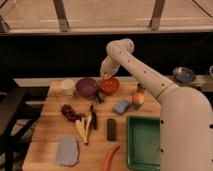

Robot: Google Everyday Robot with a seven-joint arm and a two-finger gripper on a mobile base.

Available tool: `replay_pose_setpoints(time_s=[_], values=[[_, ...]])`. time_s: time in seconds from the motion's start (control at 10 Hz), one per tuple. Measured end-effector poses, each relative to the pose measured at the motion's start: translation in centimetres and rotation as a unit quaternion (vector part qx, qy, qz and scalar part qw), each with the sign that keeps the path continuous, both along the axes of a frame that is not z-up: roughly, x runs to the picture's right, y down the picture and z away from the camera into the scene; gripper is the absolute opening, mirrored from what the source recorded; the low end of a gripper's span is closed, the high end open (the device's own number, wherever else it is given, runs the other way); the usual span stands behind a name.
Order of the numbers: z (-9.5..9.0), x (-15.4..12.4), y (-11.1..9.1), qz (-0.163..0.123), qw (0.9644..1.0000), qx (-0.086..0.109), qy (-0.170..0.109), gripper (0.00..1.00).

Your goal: Place fork in red bowl

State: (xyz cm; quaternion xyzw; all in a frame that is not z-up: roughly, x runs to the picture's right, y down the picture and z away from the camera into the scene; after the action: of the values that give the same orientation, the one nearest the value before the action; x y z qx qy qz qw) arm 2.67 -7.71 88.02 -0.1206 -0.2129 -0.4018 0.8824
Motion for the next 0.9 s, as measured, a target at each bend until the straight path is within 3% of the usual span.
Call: replay_pose_setpoints(time_s=[0.3, 0.7, 0.9], values=[[2.8, 2.7, 0.5, 0.023, 0.9993, -0.012, 0.026, 0.29], [6.5, 2.3, 2.4, 0.037, 0.9986, -0.034, 0.019, 0.72], [7.5, 2.1, 2.7, 0.039, 0.9983, -0.039, 0.019, 0.80]])
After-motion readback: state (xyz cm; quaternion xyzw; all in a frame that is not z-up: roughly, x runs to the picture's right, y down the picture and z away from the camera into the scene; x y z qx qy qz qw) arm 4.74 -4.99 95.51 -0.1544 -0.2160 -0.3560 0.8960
